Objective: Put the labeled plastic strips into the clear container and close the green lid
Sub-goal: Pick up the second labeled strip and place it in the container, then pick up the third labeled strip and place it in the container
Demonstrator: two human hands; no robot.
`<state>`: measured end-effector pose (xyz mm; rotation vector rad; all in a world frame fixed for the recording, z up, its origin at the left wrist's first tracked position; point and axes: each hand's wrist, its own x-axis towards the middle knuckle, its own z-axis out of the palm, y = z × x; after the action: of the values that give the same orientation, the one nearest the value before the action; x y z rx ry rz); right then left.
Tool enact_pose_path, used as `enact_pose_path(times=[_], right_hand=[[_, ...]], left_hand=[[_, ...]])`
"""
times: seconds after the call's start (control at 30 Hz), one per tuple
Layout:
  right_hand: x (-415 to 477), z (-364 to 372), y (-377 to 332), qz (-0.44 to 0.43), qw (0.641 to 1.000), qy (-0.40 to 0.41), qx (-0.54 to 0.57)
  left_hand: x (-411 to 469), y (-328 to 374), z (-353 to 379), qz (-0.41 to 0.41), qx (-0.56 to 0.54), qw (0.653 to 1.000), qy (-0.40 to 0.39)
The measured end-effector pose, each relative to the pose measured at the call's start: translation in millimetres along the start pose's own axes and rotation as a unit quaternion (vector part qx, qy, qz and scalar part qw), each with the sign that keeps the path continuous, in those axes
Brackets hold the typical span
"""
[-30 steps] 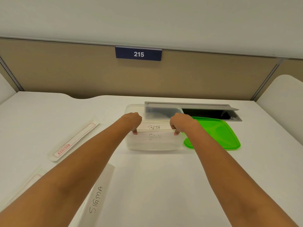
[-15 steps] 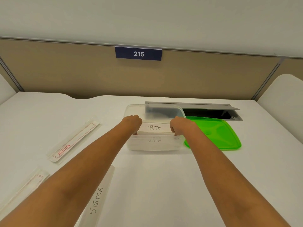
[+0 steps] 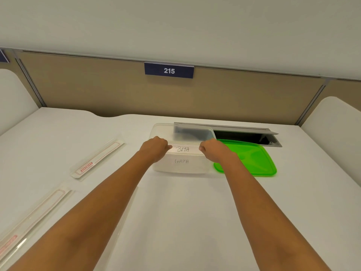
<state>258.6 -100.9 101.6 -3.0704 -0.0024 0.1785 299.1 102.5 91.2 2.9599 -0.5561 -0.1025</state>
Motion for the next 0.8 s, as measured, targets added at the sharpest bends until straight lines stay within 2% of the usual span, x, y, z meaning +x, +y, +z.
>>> enact_pose_path(times=[0.27, 0.43, 0.67, 0.8], right_hand=[[-38.7, 8.7, 1.0, -0.016, 0.993, 0.109, 0.043], [-61.5, 15.6, -16.4, -0.052, 0.979, 0.177, 0.090], [-83.6, 38.6, -75.4, -0.115, 0.965, 0.148, 0.184], [-89.3, 54.1, -112.7, -0.144, 0.958, 0.092, 0.230]], left_hand=[[-60.6, -1.9, 9.3, 0.023, -0.018, 0.995, 0.100], [-105.2, -7.2, 20.3, -0.064, -0.066, 0.985, 0.148], [-165.1, -25.3, 39.6, -0.222, -0.144, 0.950, 0.167], [-194.1, -34.2, 49.9, -0.292, -0.184, 0.923, 0.168]])
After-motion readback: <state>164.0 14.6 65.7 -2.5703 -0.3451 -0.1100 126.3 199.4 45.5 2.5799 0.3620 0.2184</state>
